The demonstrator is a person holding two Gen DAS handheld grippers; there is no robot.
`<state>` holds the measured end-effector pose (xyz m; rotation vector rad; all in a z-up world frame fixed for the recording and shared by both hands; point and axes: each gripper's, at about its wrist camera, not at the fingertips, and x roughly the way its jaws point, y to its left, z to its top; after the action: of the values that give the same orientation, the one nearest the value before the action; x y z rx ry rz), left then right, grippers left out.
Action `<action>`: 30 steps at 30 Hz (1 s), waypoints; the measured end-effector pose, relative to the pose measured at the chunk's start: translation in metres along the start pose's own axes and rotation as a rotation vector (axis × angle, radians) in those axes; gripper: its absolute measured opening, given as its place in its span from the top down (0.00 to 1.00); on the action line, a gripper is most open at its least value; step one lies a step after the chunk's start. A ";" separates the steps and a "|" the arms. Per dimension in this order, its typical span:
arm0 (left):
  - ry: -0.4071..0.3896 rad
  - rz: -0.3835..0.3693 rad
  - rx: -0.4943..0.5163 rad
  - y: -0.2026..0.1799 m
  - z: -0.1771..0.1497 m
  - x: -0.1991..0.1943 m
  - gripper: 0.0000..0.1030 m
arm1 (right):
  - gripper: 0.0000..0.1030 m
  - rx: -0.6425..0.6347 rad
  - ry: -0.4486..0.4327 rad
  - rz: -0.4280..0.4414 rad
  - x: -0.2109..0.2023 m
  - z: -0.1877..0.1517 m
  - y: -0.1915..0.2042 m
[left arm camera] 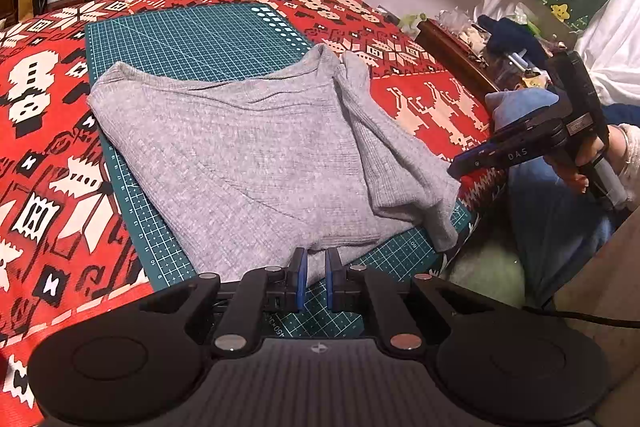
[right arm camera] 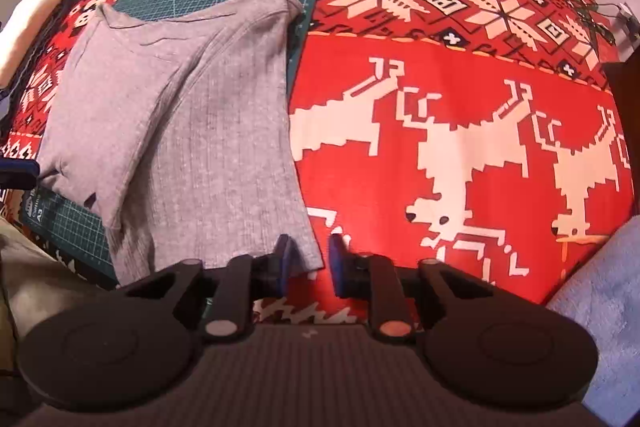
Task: Fold clothes
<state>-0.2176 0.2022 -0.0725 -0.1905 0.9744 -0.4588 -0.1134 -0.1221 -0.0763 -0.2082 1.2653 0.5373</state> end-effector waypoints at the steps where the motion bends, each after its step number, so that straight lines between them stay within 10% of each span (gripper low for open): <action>1: 0.001 0.001 -0.003 0.001 0.000 0.000 0.93 | 0.98 -0.002 -0.002 0.007 -0.002 0.000 0.002; 13: -0.046 0.027 -0.004 0.005 0.008 -0.008 0.93 | 0.98 -0.121 -0.165 0.247 -0.060 0.065 0.066; 30: -0.078 0.055 -0.043 0.021 0.008 -0.017 0.93 | 0.98 -0.248 -0.130 0.349 0.025 0.174 0.170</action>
<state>-0.2131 0.2278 -0.0632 -0.2184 0.9116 -0.3774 -0.0442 0.1062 -0.0236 -0.1562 1.1117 0.9953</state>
